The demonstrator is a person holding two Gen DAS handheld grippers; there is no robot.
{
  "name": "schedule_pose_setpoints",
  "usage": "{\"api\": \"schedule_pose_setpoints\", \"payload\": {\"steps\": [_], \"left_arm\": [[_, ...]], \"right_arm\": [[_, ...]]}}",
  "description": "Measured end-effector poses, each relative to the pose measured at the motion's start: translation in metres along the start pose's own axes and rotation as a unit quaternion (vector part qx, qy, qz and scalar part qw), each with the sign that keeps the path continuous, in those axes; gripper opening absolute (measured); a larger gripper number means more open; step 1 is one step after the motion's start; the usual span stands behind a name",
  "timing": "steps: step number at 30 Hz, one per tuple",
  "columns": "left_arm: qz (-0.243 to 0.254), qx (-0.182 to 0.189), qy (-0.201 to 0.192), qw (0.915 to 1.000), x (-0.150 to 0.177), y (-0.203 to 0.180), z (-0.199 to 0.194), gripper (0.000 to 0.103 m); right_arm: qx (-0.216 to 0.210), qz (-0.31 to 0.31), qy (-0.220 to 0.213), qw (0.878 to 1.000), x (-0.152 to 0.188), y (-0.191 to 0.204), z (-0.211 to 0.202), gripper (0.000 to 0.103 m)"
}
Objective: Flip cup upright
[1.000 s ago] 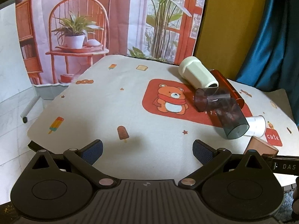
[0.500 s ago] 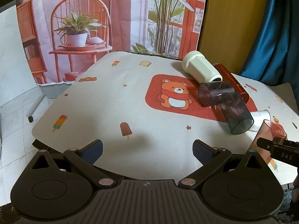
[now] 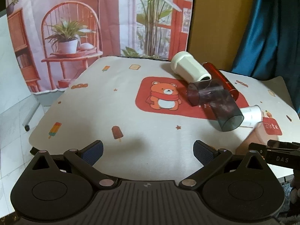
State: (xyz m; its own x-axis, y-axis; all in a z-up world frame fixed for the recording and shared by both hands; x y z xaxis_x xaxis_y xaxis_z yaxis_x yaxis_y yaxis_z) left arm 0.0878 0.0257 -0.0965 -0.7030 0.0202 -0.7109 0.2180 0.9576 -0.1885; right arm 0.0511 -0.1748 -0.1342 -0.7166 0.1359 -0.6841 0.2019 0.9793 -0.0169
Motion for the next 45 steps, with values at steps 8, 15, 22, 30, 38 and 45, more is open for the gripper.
{"api": "schedule_pose_setpoints", "payload": {"steps": [8,15,22,30,38,45], "left_arm": [[0.019,0.006,-0.017,0.9997,-0.004,-0.012,-0.014,0.103],[0.028,0.008,-0.039,0.9988,-0.015,-0.019,-0.034,0.103],[0.044,0.008,-0.041,0.9981,-0.023,-0.026,-0.051,0.103],[0.077,0.006,-0.050,0.9958,-0.015,-0.040,-0.062,0.103],[0.035,0.001,-0.034,0.9988,-0.003,-0.021,-0.057,0.103],[0.042,-0.004,-0.025,0.9988,0.000,-0.023,-0.053,0.103]], "right_arm": [[0.012,0.007,-0.012,1.000,-0.006,-0.009,-0.030,0.102],[0.022,0.007,-0.030,0.999,-0.012,-0.018,-0.069,0.103],[0.016,0.021,-0.042,0.999,-0.018,-0.022,-0.108,0.103],[0.023,0.022,-0.034,0.999,-0.012,-0.014,-0.118,0.103],[0.028,0.030,-0.010,0.999,0.000,-0.014,-0.107,0.103],[0.031,0.025,0.001,0.999,0.003,-0.012,-0.102,0.103]]}}
Point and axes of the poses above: each gripper's, at about its wrist camera, not at the fingertips, and z roughly the way its jaws point, y to its left, x to its underside, the point moved 5 cm from there along z, roughly the way its jaws point, and after that the axes turned 15 degrees about x, right-handed, at the moved point
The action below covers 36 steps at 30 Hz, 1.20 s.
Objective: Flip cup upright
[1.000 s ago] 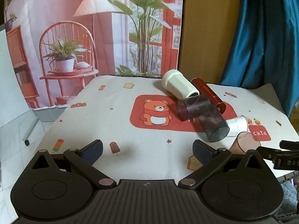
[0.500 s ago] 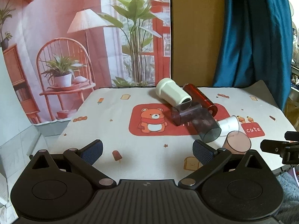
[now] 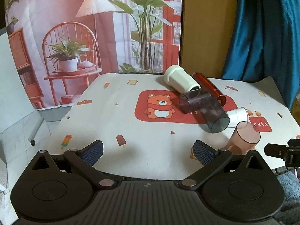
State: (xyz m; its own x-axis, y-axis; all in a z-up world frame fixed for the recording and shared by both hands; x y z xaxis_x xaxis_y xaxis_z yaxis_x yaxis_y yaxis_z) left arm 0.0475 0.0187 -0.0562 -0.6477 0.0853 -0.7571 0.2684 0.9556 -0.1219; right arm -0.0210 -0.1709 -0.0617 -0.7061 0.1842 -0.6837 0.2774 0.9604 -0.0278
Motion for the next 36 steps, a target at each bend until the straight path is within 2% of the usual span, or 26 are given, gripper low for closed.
{"api": "schedule_pose_setpoints", "payload": {"steps": [36], "left_arm": [[-0.022,0.017,0.007,0.9996,0.0017,0.0044,0.0052,0.103]], "right_arm": [[0.007,-0.016,-0.006,1.000,-0.0039,-0.0006,0.0031,0.103]]}}
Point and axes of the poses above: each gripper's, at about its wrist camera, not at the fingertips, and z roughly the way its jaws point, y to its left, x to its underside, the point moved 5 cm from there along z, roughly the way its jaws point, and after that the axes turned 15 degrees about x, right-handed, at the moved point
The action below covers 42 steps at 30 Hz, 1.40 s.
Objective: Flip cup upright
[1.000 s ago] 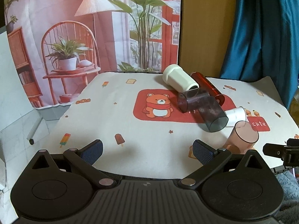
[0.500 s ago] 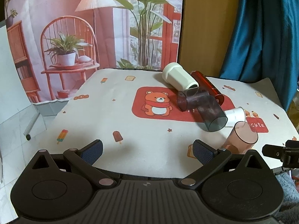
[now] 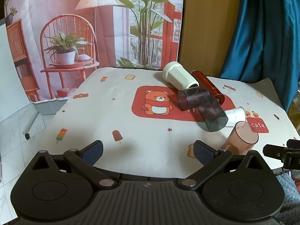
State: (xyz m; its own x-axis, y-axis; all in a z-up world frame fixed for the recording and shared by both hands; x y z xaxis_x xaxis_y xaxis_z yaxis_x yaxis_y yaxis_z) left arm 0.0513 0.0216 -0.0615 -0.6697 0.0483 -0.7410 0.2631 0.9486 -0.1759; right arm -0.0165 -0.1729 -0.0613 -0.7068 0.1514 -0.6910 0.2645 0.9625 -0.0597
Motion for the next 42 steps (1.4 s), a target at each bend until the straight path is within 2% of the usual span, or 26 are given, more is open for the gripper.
{"api": "schedule_pose_setpoints", "payload": {"steps": [42], "left_arm": [[0.003,-0.003,0.001,1.0000,0.0005,-0.0022,0.0007,0.103]], "right_arm": [[-0.002,0.003,0.004,1.000,0.0037,0.0011,-0.0001,0.103]]}}
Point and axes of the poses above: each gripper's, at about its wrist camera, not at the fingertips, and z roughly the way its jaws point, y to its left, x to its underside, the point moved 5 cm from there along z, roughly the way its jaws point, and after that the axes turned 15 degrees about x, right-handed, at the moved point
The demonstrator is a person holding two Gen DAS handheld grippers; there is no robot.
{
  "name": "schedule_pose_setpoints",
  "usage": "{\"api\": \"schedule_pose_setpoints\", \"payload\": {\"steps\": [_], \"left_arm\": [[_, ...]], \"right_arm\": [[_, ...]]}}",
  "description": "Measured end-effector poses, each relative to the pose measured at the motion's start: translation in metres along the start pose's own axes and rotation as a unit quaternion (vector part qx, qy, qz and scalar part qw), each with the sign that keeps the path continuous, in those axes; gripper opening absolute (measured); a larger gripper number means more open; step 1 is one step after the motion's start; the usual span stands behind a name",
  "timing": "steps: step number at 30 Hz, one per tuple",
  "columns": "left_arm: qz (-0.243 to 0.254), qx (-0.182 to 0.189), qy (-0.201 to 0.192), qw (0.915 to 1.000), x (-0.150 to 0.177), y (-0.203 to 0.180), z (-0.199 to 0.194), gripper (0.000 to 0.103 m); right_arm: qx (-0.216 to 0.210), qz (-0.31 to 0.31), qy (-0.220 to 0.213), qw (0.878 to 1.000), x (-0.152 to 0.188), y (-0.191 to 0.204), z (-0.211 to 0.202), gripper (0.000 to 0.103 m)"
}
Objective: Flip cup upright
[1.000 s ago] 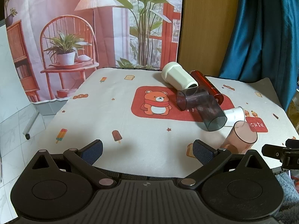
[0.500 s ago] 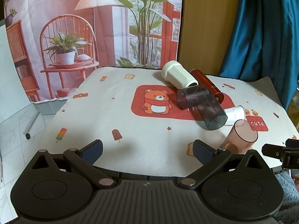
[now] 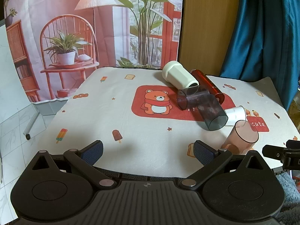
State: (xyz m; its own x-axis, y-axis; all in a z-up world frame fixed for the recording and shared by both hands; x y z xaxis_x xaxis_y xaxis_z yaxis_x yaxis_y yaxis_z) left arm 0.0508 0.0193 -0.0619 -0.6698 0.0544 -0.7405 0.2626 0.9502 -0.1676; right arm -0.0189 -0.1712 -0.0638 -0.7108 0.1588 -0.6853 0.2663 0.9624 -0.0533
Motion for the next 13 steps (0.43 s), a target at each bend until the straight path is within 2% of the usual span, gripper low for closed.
{"api": "schedule_pose_setpoints", "payload": {"steps": [13], "left_arm": [[0.001,0.002,0.000,1.0000,0.0018,-0.0017,0.0016,0.103]], "right_arm": [[0.000,0.000,0.001,1.000,0.0000,-0.0004,0.0004,0.103]]}}
Point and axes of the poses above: each gripper's, at about its wrist camera, not at the fingertips, and z roughly the way its jaws point, y to its left, x to its underside, the point moved 5 cm from there along z, roughly the way its jaws point, and after that the axes turned 15 degrees about x, right-handed, at the moved point
